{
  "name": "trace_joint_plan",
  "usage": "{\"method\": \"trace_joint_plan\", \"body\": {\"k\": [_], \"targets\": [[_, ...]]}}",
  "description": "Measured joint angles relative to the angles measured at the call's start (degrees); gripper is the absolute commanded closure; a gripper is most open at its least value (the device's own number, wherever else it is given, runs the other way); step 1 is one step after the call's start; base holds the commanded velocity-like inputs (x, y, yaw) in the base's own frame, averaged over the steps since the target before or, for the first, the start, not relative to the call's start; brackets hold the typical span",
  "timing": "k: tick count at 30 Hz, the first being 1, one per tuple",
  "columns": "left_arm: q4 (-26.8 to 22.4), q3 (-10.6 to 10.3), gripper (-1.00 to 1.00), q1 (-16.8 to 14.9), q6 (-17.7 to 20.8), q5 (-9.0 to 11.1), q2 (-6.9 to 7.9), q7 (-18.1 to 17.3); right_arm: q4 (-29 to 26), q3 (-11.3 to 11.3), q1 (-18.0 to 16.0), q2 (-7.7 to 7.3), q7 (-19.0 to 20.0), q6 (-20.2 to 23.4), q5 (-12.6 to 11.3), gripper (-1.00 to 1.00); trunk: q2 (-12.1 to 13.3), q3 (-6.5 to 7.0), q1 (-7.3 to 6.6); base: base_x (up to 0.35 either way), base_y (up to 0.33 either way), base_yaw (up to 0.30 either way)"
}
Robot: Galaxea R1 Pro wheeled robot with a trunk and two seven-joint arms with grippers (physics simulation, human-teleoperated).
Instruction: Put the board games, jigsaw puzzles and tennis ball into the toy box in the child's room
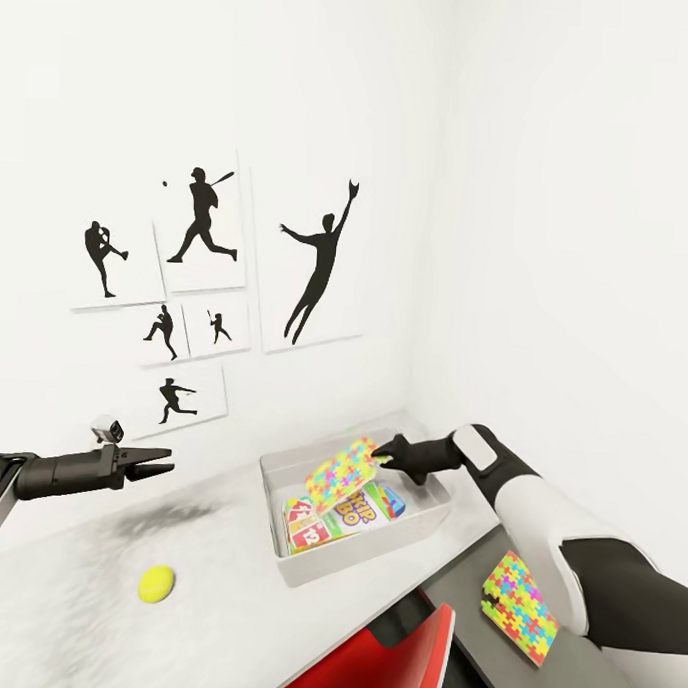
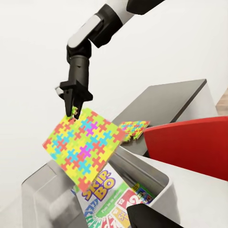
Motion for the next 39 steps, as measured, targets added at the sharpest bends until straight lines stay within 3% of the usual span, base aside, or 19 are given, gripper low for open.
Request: {"method": "trace_joint_plan", "body": {"k": [16,25,39], "targets": [[0.0,0.0,-1.00,0.0,0.0,0.0,-0.04,0.0,2.6,0.3,0.1,0.92,0.0,-1.3,0.5,1.00,0.0,0.00,0.00,0.000,0.000,0.000],[0.0,0.0,-1.00,0.0,0.0,0.0,0.00,0.0,3.0,2.9,0.1,2.47,0.1,-5.2,4.0,1.00,0.0,0.00,0.00,0.000,0.000,0.000],[0.0,-0.1,-1.00,0.0,0.0,0.0,-0.03,0.0,3.1,3.3,1.0,3.74,1.6,-7.5,4.5,1.00,0.0,0.00,0.00,0.000,0.000,0.000]]}}
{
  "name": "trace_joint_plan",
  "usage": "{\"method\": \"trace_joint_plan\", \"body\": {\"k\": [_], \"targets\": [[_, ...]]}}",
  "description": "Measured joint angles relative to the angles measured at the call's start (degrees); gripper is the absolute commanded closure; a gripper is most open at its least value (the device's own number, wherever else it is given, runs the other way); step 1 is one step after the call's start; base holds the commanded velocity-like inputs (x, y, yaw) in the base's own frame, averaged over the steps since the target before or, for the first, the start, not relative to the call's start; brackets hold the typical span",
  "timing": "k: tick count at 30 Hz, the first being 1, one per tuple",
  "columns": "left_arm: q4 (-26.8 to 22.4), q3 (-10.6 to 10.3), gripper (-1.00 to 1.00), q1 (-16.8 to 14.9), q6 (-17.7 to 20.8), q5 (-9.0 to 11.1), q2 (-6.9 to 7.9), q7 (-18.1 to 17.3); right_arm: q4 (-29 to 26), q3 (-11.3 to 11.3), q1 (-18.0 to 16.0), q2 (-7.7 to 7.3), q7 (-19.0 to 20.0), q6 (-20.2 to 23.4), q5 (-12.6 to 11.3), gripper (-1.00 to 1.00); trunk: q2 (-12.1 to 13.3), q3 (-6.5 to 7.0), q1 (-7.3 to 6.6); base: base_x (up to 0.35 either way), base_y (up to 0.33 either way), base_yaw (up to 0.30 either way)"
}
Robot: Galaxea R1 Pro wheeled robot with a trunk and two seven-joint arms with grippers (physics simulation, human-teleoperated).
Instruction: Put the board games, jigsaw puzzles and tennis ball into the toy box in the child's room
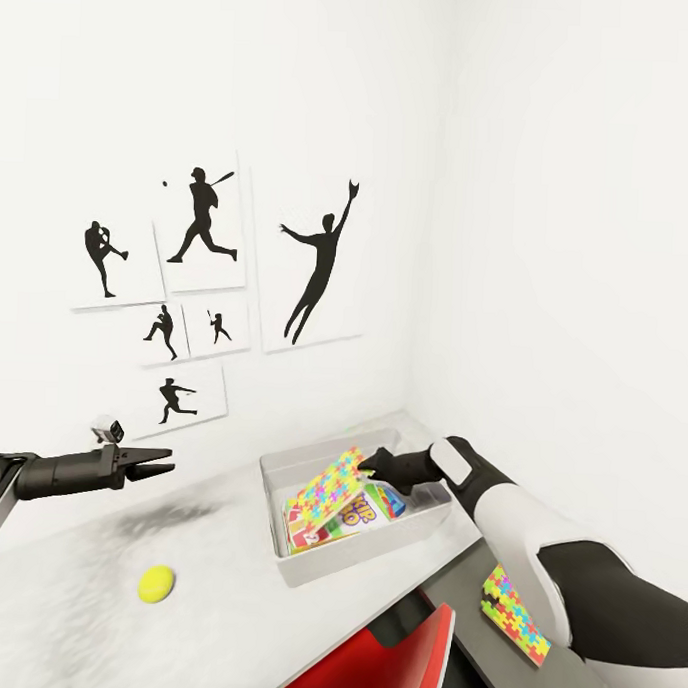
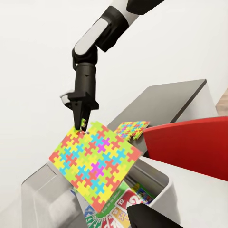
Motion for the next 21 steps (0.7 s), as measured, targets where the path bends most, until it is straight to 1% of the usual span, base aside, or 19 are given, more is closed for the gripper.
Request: {"method": "trace_joint_plan", "body": {"k": [13,18,21], "targets": [[0.0,0.0,-1.00,0.0,0.0,0.0,-0.04,0.0,0.0,0.0,1.1,0.19,0.1,-0.3,0.1,1.00,0.0,0.00,0.00,0.000,0.000,0.000],[0.0,0.0,-1.00,0.0,0.0,0.0,-0.04,0.0,0.0,0.0,1.1,0.19,0.3,-1.8,0.2,1.00,0.0,0.00,0.00,0.000,0.000,0.000],[0.0,0.0,-1.00,0.0,0.0,0.0,-0.04,0.0,0.0,0.0,1.1,0.14,1.7,-2.1,0.1,1.00,0.0,0.00,0.00,0.000,0.000,0.000]]}}
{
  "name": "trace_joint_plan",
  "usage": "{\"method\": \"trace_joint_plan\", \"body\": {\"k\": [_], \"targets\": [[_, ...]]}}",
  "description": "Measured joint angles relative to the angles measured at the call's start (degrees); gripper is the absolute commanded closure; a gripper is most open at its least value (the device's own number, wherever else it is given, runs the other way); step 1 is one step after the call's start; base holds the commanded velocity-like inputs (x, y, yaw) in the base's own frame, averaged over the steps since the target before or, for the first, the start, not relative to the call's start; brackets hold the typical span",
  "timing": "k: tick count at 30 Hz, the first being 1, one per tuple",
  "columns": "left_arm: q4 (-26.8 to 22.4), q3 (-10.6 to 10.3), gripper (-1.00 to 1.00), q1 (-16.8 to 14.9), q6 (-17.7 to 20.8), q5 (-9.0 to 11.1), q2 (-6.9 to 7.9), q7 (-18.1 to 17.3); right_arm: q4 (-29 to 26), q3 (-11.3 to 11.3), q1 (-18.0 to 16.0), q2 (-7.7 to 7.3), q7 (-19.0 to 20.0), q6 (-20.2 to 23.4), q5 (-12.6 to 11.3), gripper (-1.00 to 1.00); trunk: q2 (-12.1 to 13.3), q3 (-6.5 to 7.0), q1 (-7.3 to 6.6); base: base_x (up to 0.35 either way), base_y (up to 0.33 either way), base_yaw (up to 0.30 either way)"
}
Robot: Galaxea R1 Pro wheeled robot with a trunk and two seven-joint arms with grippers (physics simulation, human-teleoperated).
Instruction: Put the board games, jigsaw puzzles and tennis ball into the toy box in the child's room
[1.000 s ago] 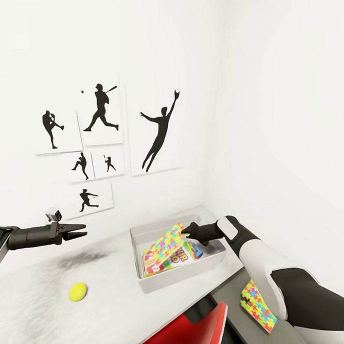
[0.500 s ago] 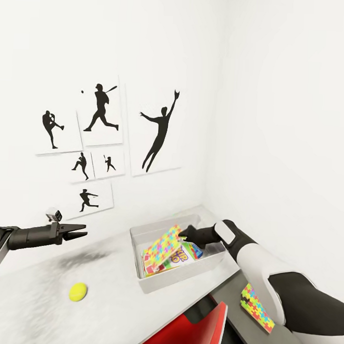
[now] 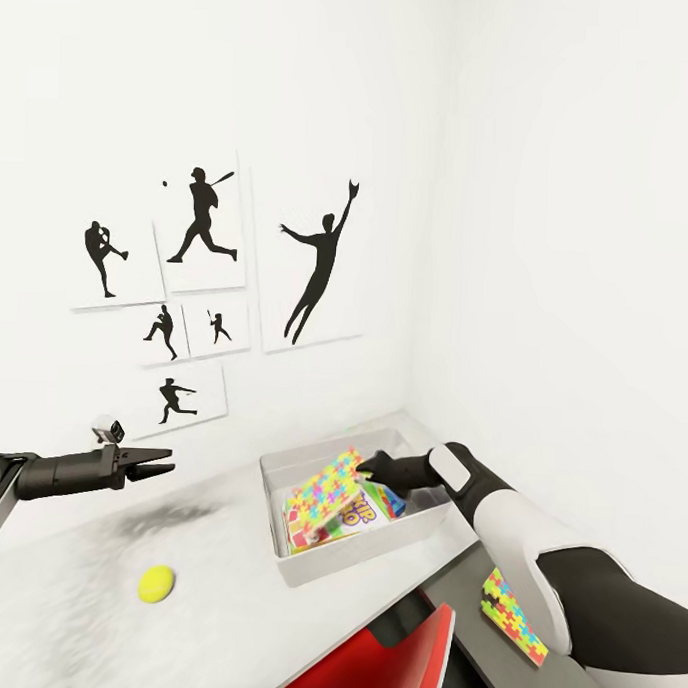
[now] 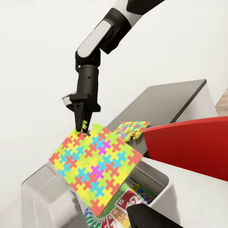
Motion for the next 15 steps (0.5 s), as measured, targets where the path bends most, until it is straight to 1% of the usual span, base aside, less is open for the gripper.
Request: {"method": "trace_joint_plan", "body": {"k": [3,5,8,10,11,15], "targets": [[0.0,0.0,-1.00,0.0,0.0,0.0,0.00,0.0,0.0,0.1,0.0,-0.03,2.4,-0.1,0.1,1.00,0.0,0.00,0.00,0.000,0.000,0.000],[0.0,0.0,-1.00,0.0,0.0,0.0,0.00,0.0,0.0,0.9,0.0,-0.13,2.9,-0.2,0.1,1.00,0.0,0.00,0.00,0.000,0.000,0.000],[0.0,0.0,-1.00,0.0,0.0,0.0,0.00,0.0,-0.1,4.9,0.0,-0.45,3.4,-0.3,0.1,1.00,0.0,0.00,0.00,0.000,0.000,0.000],[0.0,0.0,-1.00,0.0,0.0,0.0,0.00,0.0,-0.1,6.9,0.0,-0.47,3.8,-0.4,0.0,1.00,0.0,0.00,0.00,0.000,0.000,0.000],[0.0,0.0,-1.00,0.0,0.0,0.0,0.00,0.0,-0.1,7.5,0.0,-0.46,4.2,-0.8,-0.1,1.00,0.0,0.00,0.00,0.000,0.000,0.000],[0.0,0.0,-1.00,0.0,0.0,0.0,0.00,0.0,-0.1,8.3,0.0,-0.33,5.8,-2.3,0.0,1.00,0.0,0.00,0.00,0.000,0.000,0.000]]}}
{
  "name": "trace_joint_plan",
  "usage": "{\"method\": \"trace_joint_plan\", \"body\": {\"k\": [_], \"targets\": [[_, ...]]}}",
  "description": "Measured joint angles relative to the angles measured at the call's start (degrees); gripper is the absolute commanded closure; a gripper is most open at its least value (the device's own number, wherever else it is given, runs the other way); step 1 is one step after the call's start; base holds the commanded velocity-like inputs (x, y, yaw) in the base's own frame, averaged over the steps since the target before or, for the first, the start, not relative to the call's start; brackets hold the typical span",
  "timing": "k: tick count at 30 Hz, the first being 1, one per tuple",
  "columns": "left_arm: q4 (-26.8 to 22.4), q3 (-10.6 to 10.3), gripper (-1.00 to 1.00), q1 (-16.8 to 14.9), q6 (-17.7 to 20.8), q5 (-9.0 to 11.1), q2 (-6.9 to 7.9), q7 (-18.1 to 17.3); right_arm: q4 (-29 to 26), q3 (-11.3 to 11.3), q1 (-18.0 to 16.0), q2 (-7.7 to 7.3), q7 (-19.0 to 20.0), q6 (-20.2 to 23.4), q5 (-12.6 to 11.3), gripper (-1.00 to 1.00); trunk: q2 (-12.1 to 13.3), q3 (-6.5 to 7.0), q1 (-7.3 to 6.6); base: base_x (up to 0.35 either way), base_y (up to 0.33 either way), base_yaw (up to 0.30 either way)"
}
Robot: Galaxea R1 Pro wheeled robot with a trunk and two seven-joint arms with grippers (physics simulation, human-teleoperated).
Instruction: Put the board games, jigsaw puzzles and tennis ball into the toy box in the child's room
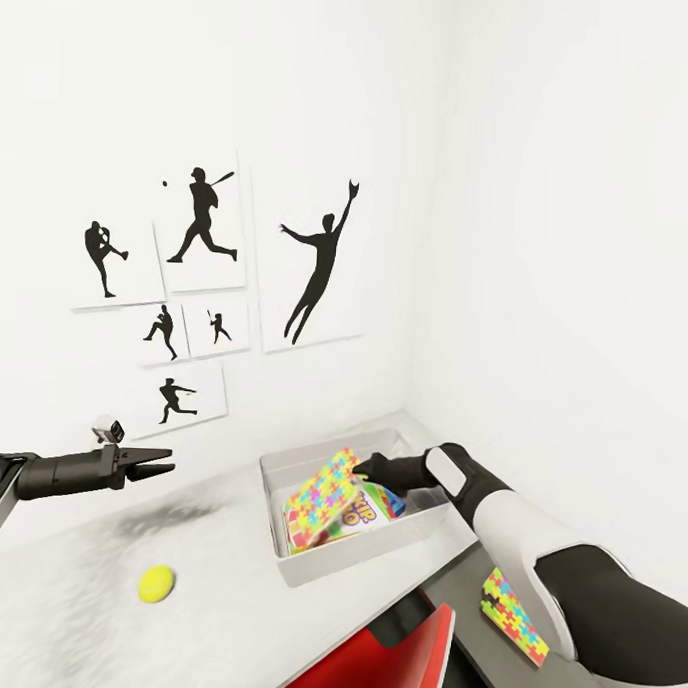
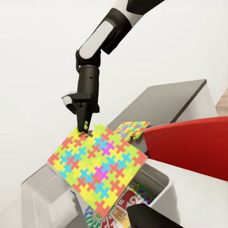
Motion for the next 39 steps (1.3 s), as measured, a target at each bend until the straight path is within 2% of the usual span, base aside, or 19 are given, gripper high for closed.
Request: {"method": "trace_joint_plan", "body": {"k": [29,30,39], "targets": [[0.0,0.0,-1.00,0.0,0.0,0.0,0.06,0.0,0.0,0.4,0.0,0.36,0.9,-3.3,0.2,1.00,0.0,0.00,0.00,0.000,0.000,0.000],[0.0,0.0,-1.00,0.0,0.0,0.0,0.06,0.0,0.0,0.4,0.0,0.36,0.9,-3.3,0.2,-1.00,0.0,0.00,0.00,0.000,0.000,0.000],[0.0,0.0,-1.00,0.0,0.0,0.0,0.02,0.0,0.0,0.4,0.0,0.35,0.9,-3.3,0.2,-1.00,0.0,0.00,0.00,0.000,0.000,0.000]]}}
